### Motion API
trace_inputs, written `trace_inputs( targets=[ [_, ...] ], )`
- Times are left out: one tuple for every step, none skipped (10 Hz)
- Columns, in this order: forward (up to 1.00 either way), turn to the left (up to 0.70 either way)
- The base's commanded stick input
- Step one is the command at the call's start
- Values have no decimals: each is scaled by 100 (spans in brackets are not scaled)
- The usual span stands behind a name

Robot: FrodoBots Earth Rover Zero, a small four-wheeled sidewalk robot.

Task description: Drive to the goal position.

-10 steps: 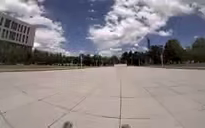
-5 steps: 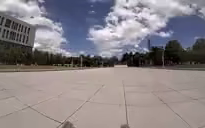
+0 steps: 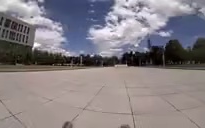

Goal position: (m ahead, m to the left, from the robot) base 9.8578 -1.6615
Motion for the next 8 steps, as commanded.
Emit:
trace_inputs(
  targets=[
    [70,-3],
    [70,-3],
    [70,-9],
    [70,-23],
    [70,-33],
    [70,-16],
    [70,0],
    [70,0]
  ],
)
